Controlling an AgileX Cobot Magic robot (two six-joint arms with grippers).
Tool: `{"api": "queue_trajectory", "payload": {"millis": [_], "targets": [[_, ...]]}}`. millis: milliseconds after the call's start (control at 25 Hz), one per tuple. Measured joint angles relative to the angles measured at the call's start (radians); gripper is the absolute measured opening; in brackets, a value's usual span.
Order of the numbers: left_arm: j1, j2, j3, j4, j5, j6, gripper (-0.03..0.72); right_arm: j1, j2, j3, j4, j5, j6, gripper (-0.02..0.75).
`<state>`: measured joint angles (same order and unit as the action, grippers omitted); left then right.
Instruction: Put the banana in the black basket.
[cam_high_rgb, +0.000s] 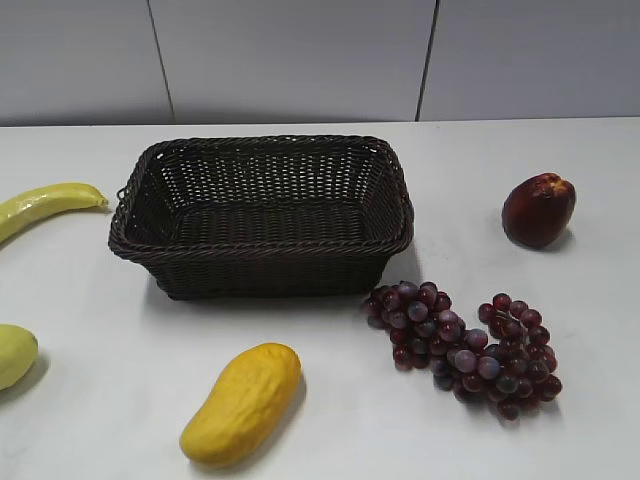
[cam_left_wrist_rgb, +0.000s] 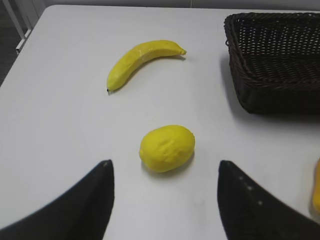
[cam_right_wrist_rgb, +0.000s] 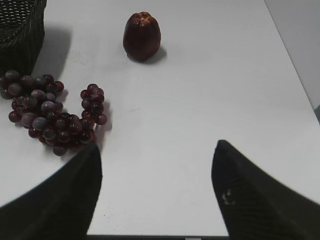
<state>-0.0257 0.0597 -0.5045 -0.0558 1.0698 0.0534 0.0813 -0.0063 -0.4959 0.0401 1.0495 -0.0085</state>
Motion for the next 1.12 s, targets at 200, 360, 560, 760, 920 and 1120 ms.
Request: {"api": "queue_trajectory", "payload": {"millis": [200, 360, 560, 760, 920, 1120], "targets": [[0.000, 0.193, -0.027, -0.019, -0.134, 0.000, 0.632, 0.000, 0.000, 0.000, 0.000, 0.000, 0.000, 0.551], [0.000, 0.381, -0.027, -0.079, -0.230, 0.000, 0.632, 0.000, 0.000, 0.000, 0.000, 0.000, 0.000, 0.551], [0.000, 0.606, -0.027, -0.120, -0.372, 0.000, 0.628, 0.000, 0.000, 0.000, 0.000, 0.000, 0.000, 0.551], [0.000, 0.829, -0.085, -0.125, -0.450, 0.000, 0.624, 0.000, 0.000, 0.000, 0.000, 0.000, 0.000, 0.551], [0.000, 1.012, -0.209, -0.119, -0.457, 0.001, 0.621, 0.000, 0.000, 0.000, 0.000, 0.000, 0.000, 0.551], [0.000, 1.226, -0.390, -0.073, -0.409, 0.004, 0.618, 0.000, 0.000, 0.000, 0.000, 0.000, 0.000, 0.551]]}}
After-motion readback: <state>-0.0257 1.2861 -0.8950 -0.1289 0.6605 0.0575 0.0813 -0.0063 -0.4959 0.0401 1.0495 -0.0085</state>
